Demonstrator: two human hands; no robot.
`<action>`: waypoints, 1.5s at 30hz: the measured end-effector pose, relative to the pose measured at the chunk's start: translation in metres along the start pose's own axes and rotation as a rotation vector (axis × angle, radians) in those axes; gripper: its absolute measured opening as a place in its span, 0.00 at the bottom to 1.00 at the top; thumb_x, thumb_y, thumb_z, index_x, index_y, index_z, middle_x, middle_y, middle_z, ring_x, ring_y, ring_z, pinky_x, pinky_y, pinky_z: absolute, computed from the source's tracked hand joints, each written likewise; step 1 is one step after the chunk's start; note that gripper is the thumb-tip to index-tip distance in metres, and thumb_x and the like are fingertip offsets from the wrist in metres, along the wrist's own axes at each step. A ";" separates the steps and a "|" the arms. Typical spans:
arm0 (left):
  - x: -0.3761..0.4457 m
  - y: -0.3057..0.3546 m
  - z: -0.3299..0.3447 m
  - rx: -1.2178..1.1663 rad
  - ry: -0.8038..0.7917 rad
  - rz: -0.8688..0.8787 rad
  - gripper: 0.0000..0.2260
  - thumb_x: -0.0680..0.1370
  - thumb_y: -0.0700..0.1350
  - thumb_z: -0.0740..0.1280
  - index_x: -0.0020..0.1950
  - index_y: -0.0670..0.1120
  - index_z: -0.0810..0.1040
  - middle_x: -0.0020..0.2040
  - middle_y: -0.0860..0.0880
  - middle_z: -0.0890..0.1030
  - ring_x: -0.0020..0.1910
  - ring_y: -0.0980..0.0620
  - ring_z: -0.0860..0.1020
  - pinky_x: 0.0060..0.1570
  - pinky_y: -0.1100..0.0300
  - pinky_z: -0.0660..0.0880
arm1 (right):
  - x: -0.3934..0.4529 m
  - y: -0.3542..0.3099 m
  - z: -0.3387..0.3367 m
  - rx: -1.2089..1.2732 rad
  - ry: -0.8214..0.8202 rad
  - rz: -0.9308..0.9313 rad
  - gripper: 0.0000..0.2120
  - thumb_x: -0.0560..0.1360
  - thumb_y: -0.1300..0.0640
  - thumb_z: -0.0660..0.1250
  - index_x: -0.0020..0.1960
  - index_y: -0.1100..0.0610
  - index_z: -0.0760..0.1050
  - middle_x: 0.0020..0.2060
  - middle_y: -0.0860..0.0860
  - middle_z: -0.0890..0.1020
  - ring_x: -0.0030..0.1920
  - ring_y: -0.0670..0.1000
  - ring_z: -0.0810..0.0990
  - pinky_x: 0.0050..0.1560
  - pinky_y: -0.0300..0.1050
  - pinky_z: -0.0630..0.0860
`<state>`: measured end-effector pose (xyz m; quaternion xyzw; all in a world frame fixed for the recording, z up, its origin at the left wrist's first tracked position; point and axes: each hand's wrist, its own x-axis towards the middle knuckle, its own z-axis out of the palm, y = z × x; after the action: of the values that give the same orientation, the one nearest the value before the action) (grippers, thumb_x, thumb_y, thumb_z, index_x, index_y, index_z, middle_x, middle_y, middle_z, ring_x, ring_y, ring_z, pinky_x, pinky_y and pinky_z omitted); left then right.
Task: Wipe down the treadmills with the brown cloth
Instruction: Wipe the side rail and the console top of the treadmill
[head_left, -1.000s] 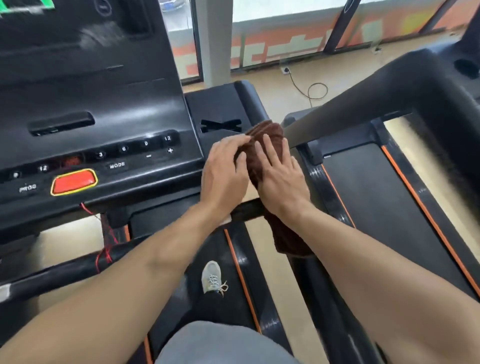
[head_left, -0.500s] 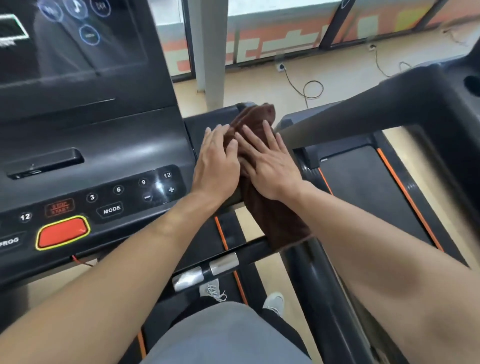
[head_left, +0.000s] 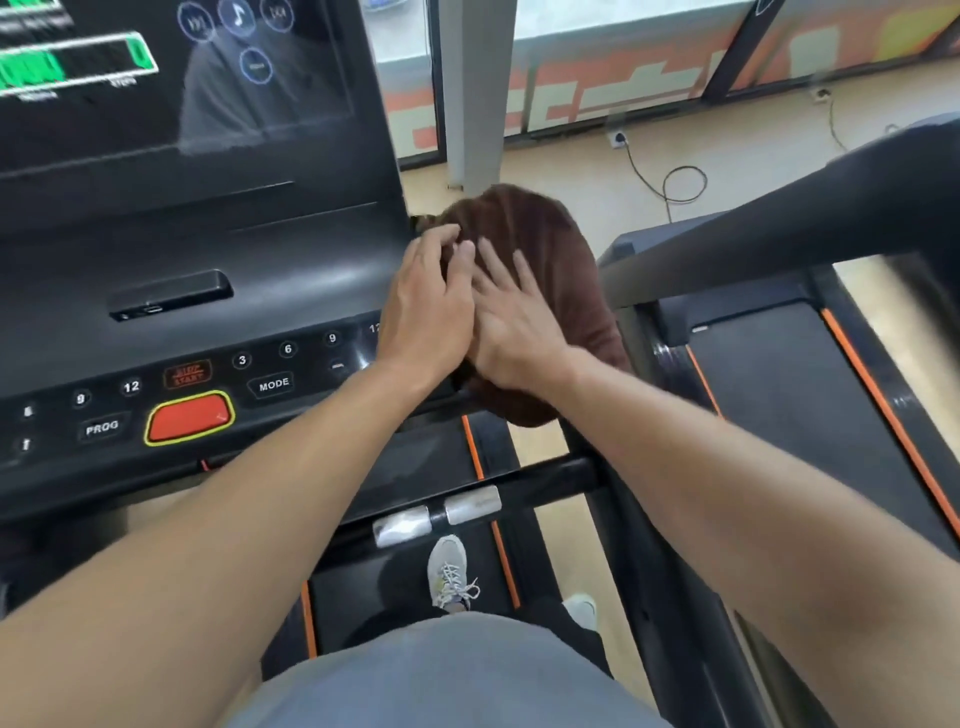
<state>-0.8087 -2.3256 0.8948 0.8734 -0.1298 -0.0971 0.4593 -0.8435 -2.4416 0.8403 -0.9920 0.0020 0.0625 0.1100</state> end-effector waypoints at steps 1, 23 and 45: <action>0.000 0.001 0.002 -0.006 -0.008 0.000 0.16 0.86 0.53 0.56 0.71 0.51 0.72 0.69 0.54 0.74 0.67 0.57 0.71 0.63 0.62 0.65 | -0.017 -0.007 0.006 0.022 0.002 -0.014 0.37 0.77 0.42 0.39 0.84 0.54 0.51 0.83 0.49 0.55 0.83 0.55 0.47 0.81 0.61 0.46; -0.015 0.001 0.001 0.203 -0.133 0.132 0.20 0.86 0.53 0.54 0.77 0.50 0.66 0.77 0.52 0.68 0.74 0.51 0.67 0.67 0.60 0.61 | 0.044 0.057 -0.015 0.214 0.096 0.472 0.30 0.82 0.35 0.46 0.83 0.40 0.48 0.83 0.46 0.52 0.80 0.61 0.58 0.73 0.70 0.61; -0.010 -0.021 0.075 0.488 -0.533 0.270 0.27 0.86 0.59 0.47 0.84 0.49 0.51 0.84 0.48 0.43 0.82 0.50 0.37 0.78 0.47 0.33 | -0.199 -0.002 0.041 0.087 0.213 0.745 0.38 0.80 0.29 0.51 0.82 0.48 0.49 0.72 0.51 0.70 0.63 0.56 0.77 0.56 0.57 0.79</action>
<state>-0.8373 -2.3695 0.8361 0.8762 -0.3777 -0.2256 0.1969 -1.0455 -2.4327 0.8255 -0.9187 0.3761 -0.0051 0.1208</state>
